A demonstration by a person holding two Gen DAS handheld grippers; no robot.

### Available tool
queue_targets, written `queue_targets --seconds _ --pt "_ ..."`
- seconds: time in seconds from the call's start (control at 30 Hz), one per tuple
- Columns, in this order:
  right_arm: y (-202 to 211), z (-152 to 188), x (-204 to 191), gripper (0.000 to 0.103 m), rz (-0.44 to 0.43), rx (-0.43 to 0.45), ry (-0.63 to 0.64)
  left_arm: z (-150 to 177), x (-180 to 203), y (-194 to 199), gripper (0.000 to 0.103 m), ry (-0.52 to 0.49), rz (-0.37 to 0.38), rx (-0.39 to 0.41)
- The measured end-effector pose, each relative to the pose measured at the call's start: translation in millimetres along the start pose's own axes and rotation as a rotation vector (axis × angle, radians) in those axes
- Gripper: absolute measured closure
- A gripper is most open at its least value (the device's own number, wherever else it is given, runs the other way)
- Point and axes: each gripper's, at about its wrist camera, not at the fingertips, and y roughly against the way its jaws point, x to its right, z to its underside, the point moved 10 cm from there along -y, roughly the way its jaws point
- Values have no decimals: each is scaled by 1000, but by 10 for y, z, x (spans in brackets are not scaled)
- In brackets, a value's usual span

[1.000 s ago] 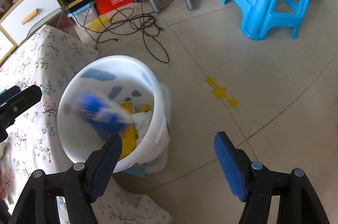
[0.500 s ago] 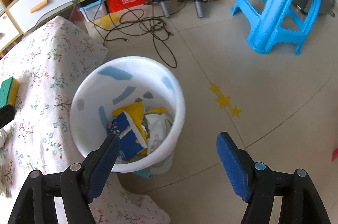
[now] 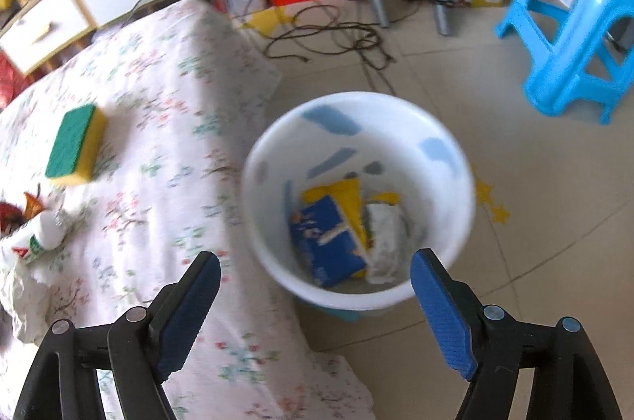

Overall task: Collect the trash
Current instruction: 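Grasp a white yogurt bottle with the right gripper while the left gripper grasps another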

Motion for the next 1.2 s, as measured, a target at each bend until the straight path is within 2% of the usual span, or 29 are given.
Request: queue_targets --seconds 0.13,0.27,0.47,0.63,0.77,0.93,1.07,1.1,1.13,1.2 --pt "-58 1 -296 20 -20 -8 44 164 -491 -25 3 61 -42 1" --pt "-148 -6 -612 19 -36 -23 85 401 -829 -159 3 131 -26 -78" --pt "-285 -4 -1101 19 -60 -48 148 615 -1011 -388 3 207 54 -215" --pt "-399 13 -1480 19 -72 -67 199 686 -1181 -558 4 286 58 -268" --pt "-479 30 -1720 19 -79 -78 233 643 -1155 -641 27 285 105 -277" --pt "-557 42 -1926 19 -97 -94 252 648 -1111 -792 39 318 158 -304" --pt "-599 79 -2124 19 -137 -113 260 628 -1102 -863 41 329 158 -304" --pt "-609 94 -2181 19 -152 -120 262 614 -1095 -869 45 325 153 -298" --pt "-617 110 -2228 19 -164 -126 263 607 -1088 -869 60 321 146 -292" --pt "-642 148 -2350 19 -188 -139 266 587 -1074 -862 63 339 160 -283"
